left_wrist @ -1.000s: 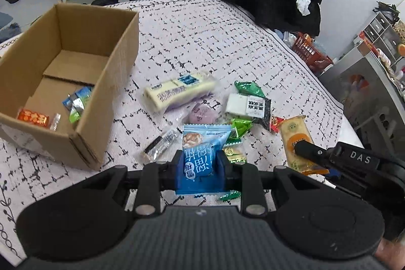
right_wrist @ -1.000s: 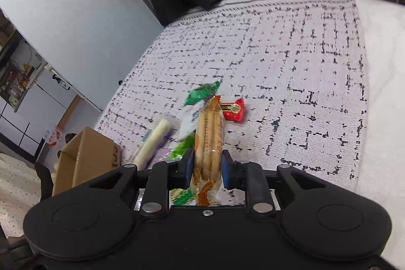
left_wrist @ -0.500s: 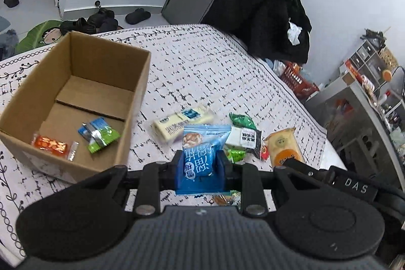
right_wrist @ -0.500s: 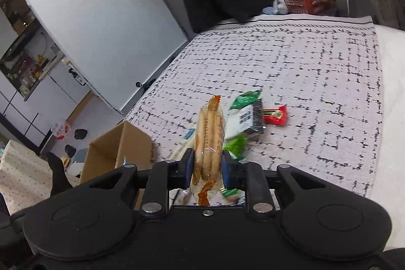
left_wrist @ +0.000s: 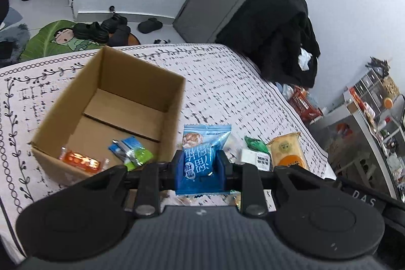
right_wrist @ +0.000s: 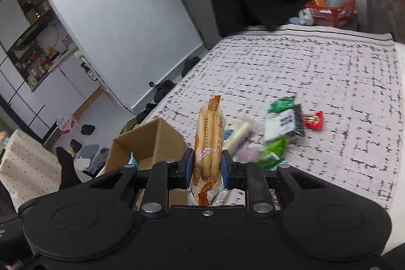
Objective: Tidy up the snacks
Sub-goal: 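Carry both packs over the cardboard box and release them inside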
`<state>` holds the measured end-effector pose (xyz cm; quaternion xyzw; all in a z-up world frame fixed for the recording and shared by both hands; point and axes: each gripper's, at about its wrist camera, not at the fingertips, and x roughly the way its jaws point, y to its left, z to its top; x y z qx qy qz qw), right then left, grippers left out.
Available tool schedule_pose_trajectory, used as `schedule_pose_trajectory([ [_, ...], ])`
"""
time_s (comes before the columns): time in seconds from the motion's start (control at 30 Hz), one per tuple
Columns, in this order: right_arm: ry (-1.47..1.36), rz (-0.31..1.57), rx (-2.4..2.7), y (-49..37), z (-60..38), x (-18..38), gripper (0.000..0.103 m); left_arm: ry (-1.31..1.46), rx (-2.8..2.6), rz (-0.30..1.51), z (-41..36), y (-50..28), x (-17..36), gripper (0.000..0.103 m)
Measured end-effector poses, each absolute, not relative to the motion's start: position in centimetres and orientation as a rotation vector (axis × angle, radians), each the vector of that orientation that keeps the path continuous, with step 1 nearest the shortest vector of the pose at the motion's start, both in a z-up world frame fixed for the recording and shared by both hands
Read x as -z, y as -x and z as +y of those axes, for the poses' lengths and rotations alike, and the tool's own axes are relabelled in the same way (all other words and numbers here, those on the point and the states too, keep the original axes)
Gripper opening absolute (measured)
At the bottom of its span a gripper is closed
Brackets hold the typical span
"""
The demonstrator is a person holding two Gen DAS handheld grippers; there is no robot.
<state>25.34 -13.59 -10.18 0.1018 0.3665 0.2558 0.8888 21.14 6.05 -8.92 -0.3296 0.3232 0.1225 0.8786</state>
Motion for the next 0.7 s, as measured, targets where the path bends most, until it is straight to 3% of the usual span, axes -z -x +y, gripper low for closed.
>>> schedule_pose_trajectory([
  [0.7,-0.153,0.773,-0.626,-24.2,-5.5,9.8,0.023,0.798,-0.359,0.653,12.2,-19.6,10.9,0.026],
])
